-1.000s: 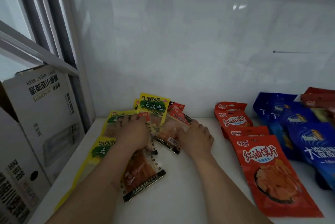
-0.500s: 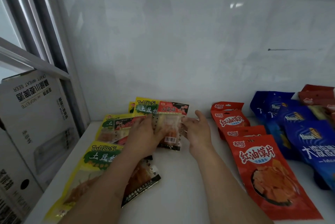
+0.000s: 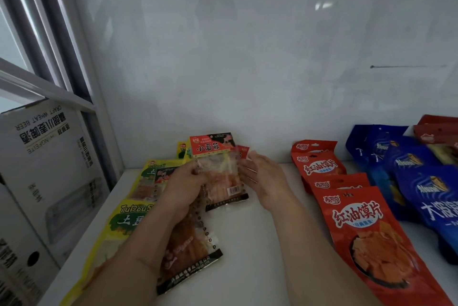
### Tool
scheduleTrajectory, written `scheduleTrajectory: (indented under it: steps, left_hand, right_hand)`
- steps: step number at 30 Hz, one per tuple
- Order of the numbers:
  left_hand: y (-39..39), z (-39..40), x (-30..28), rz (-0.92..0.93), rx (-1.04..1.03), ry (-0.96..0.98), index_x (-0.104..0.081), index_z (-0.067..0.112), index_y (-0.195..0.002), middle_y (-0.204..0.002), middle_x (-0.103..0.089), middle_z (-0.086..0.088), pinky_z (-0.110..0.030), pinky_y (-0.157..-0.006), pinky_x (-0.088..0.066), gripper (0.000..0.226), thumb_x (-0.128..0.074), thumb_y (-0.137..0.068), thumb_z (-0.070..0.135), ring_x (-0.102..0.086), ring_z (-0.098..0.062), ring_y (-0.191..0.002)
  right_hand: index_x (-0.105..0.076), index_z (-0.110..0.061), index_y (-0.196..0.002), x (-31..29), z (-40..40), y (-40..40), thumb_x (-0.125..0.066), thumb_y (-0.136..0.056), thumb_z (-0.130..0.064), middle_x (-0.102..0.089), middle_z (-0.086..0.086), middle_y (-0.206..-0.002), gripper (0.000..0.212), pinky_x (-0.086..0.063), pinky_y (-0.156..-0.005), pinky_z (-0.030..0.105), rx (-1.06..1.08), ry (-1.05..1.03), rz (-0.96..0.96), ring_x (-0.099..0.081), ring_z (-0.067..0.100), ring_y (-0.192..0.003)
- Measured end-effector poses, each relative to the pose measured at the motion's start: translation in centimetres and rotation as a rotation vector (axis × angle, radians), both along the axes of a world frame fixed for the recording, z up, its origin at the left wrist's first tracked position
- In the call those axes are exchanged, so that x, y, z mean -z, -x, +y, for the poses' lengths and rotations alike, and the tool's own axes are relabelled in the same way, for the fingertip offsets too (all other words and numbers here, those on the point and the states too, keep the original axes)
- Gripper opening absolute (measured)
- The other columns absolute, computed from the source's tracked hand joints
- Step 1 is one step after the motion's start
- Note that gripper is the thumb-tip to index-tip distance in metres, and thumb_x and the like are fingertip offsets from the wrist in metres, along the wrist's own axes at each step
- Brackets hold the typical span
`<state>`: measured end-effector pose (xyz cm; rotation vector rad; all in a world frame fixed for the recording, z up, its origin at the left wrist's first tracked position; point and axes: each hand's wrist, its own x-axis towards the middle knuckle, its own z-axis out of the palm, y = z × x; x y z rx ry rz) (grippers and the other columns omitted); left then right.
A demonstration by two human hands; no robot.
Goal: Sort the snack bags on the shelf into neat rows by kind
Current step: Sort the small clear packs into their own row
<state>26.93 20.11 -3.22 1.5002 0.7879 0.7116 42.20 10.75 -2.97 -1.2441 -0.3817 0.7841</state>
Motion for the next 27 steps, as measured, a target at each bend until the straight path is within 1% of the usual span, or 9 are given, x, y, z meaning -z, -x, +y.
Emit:
scheduleTrajectory:
  steps: [3, 5, 8, 11, 14, 16, 19, 22, 27]
  left_hand:
    - [0.3, 0.6, 0.3, 0.025, 0.007, 0.091, -0.072, 0.005, -0.105, -0.104, -0.077, -0.012, -0.058, -0.095, -0.054, 0.013, -0.065, -0.094, 0.008, -0.072, -0.034, -0.101]
    - [0.5, 0.9, 0.4, 0.038, 0.018, 0.116, -0.072, 0.003, -0.106, -0.105, -0.077, -0.011, -0.056, -0.099, -0.052, 0.015, -0.062, -0.096, 0.008, -0.071, -0.033, -0.103]
    - [0.7, 1.0, 0.4, 0.014, 0.001, 0.170, -0.071, 0.002, -0.106, -0.104, -0.077, -0.013, -0.047, -0.092, -0.056, 0.017, -0.055, -0.099, 0.004, -0.072, -0.033, -0.102]
    - [0.7, 0.9, 0.3, -0.002, -0.019, 0.180, -0.071, 0.004, -0.107, -0.104, -0.077, -0.012, -0.043, -0.086, -0.058, 0.020, -0.051, -0.101, 0.003, -0.072, -0.030, -0.099]
    - [0.8, 0.9, 0.4, -0.023, -0.029, 0.173, -0.071, 0.007, -0.109, -0.104, -0.077, -0.010, -0.043, -0.087, -0.057, 0.022, -0.051, -0.101, 0.004, -0.072, -0.029, -0.100]
    - [0.9, 0.8, 0.3, -0.042, -0.026, 0.171, -0.071, 0.009, -0.109, -0.105, -0.077, -0.009, -0.044, -0.089, -0.057, 0.021, -0.051, -0.101, 0.005, -0.072, -0.027, -0.101]
    - [1.0, 0.7, 0.2, -0.069, -0.021, 0.170, -0.071, 0.010, -0.108, -0.105, -0.078, -0.008, -0.044, -0.091, -0.056, 0.019, -0.054, -0.101, 0.007, -0.073, -0.027, -0.101]
    - [0.9, 0.6, 0.1, -0.081, -0.028, 0.150, -0.071, 0.011, -0.109, -0.104, -0.078, -0.007, -0.039, -0.082, -0.057, 0.017, -0.055, -0.101, 0.011, -0.073, -0.025, -0.097]
    - [1.2, 0.7, 0.0, -0.077, -0.105, 0.101, -0.070, 0.014, -0.107, -0.104, -0.077, -0.005, -0.039, -0.081, -0.059, 0.016, -0.055, -0.102, 0.012, -0.074, -0.023, -0.095]
  right_hand:
    - [-0.060, -0.008, -0.091, 0.0, 0.5, -0.1, -0.043, -0.105, -0.041, -0.060, 0.004, -0.088, 0.040, -0.042, -0.079, 0.031, 0.078, 0.336, -0.449, -0.055, 0.015, -0.081]
    - [-0.062, -0.001, -0.103, 0.0, 1.2, -0.1, -0.036, -0.104, -0.049, -0.062, 0.008, -0.099, 0.055, -0.039, -0.080, 0.030, 0.027, 0.471, -0.578, -0.059, 0.024, -0.097]
    - [-0.060, 0.001, -0.119, -0.2, 2.5, -0.2, -0.040, -0.101, -0.054, -0.060, 0.010, -0.102, 0.062, -0.040, -0.074, 0.029, -0.014, 0.496, -0.490, -0.057, 0.027, -0.094]
    - [-0.059, -0.006, -0.101, -0.4, 3.2, -0.3, -0.051, -0.100, -0.044, -0.055, 0.005, -0.078, 0.039, -0.043, -0.067, 0.030, 0.001, 0.413, -0.313, -0.054, 0.022, -0.075]
    - [-0.060, -0.011, -0.082, -0.8, 3.0, -0.2, -0.059, -0.097, -0.024, -0.059, 0.005, -0.073, 0.020, -0.041, -0.055, 0.027, -0.005, 0.361, -0.216, -0.053, 0.016, -0.059]
    - [-0.064, -0.010, -0.081, -0.7, 3.2, -0.3, -0.065, -0.093, -0.020, -0.067, 0.008, -0.078, 0.016, -0.046, -0.054, 0.027, -0.017, 0.346, -0.185, -0.061, 0.020, -0.063]
    - [-0.072, -0.003, -0.096, -0.7, 3.2, -0.1, -0.072, -0.091, -0.025, -0.076, 0.013, -0.090, 0.022, -0.061, -0.070, 0.038, -0.048, 0.295, -0.117, -0.074, 0.029, -0.080]
    - [-0.069, -0.012, -0.088, -0.5, 2.8, -0.2, -0.061, -0.098, -0.015, -0.074, 0.007, -0.086, 0.013, -0.054, -0.059, 0.026, -0.085, 0.262, -0.145, -0.070, 0.018, -0.070]
    - [-0.065, -0.013, -0.100, -0.3, 1.6, -1.2, -0.050, -0.104, -0.023, -0.071, 0.006, -0.099, 0.019, -0.047, -0.060, 0.022, 0.069, 0.222, -0.291, -0.065, 0.016, -0.081]
